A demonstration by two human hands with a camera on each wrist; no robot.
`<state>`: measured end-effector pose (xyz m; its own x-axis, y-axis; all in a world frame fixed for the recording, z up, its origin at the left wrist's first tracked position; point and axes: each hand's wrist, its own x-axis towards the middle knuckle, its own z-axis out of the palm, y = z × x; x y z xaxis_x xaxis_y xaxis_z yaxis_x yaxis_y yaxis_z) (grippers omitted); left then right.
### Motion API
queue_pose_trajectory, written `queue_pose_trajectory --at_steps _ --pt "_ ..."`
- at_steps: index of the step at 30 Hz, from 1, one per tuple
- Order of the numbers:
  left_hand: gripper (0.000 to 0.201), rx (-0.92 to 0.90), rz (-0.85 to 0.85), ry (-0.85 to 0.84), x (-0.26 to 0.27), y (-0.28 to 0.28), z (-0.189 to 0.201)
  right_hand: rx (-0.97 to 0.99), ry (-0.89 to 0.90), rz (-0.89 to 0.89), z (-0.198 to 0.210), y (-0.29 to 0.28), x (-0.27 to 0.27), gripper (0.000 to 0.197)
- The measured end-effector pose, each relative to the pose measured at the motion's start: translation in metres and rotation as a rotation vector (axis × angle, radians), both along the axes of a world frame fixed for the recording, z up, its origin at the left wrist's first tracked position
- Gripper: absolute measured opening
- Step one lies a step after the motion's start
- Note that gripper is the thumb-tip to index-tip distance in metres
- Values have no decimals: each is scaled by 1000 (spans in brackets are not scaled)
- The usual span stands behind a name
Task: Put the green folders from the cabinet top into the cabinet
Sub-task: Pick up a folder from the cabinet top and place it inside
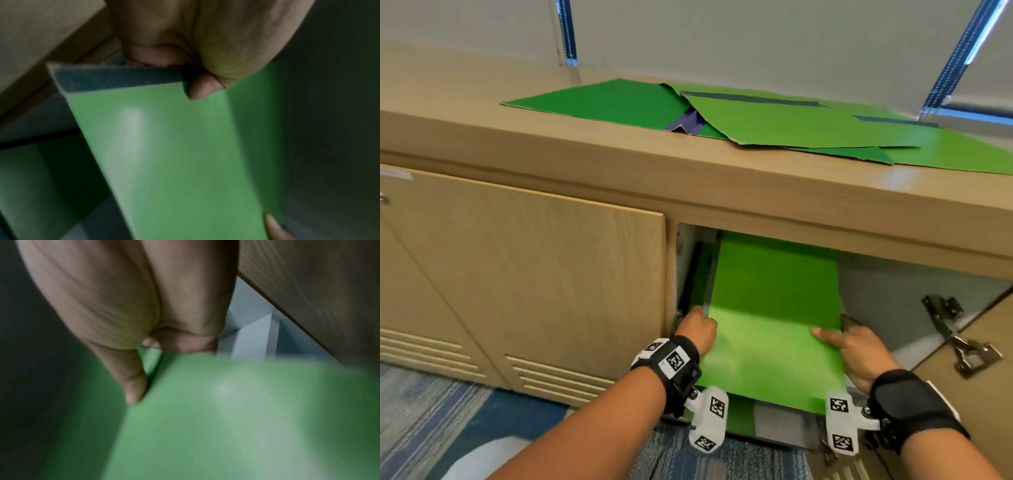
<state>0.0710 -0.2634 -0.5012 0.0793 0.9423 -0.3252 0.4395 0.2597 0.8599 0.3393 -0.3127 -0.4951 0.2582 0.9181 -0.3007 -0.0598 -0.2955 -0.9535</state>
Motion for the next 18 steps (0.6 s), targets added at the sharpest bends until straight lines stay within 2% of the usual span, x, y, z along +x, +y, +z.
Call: queue_pose_trajectory --at_steps 1,2,4,6,9,11,12,14,18 --pt "6 -6 -1 15 5 -1 3 5 -53 -50 -6 4 2 29" --pt "12 -1 12 27 8 1 3 18 -81 -83 -12 9 4 29" --pt "27 57 19 97 13 3 6 65 -124 -128 -13 15 4 32" --pt "45 176 -40 247 12 4 8 117 -120 -198 -9 22 3 38" --pt "84 489 -320 572 6 0 8 150 -58 -304 -12 32 1 43" --pt "96 653 -595 709 7 -4 6 155 -51 -312 -16 37 -2 48" --pt "100 664 -713 747 8 -4 4 159 -58 -304 -18 40 -4 47" --pt "100 612 -856 820 8 -3 -1 165 -65 -258 -19 44 -12 43" --pt "75 497 -891 875 4 3 -12 162 -147 -181 -32 57 -21 39"
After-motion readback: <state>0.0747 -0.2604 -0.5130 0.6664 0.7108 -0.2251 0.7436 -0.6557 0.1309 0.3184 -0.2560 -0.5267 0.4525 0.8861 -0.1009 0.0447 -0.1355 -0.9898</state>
